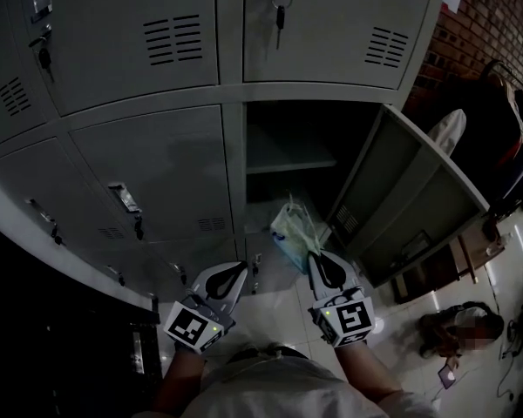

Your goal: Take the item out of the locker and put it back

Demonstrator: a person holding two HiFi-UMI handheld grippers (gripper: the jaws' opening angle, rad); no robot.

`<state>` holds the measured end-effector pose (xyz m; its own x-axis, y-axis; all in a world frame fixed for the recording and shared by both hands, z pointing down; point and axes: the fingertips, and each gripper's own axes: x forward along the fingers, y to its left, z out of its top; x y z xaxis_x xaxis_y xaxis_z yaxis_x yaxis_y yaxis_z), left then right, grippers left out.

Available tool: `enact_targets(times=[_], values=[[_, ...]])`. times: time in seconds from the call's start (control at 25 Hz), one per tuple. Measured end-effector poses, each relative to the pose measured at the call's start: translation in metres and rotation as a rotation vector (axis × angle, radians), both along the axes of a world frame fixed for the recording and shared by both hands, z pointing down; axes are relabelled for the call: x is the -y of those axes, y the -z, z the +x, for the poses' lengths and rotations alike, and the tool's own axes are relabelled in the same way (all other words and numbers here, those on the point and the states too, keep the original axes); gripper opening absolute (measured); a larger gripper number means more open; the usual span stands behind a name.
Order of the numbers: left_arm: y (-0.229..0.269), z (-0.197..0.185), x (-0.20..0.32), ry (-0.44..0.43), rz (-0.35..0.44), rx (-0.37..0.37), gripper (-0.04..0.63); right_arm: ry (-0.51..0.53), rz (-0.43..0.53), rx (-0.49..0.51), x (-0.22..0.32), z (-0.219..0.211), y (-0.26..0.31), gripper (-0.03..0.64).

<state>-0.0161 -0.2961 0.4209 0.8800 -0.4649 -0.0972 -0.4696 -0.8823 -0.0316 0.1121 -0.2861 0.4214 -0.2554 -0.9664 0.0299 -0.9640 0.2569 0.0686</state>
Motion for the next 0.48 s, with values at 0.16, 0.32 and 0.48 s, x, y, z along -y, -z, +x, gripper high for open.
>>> enact_targets(times=[0.16,0.32,0.48], values=[[-0.003,-0.005,-0.026,0.027,-0.019,0.000,-0.031,0.031,0.006,0.023,-0.030,-0.010,-0.001,0.017],[-0.002,-0.006,-0.072,0.048,-0.009,-0.002,-0.031,0.090,0.008,0.081,-0.076,-0.014,-0.003,0.017],[-0.003,-0.004,-0.127,0.098,-0.023,-0.032,-0.031,0.122,0.016,0.055,-0.132,-0.010,-0.005,0.017]])
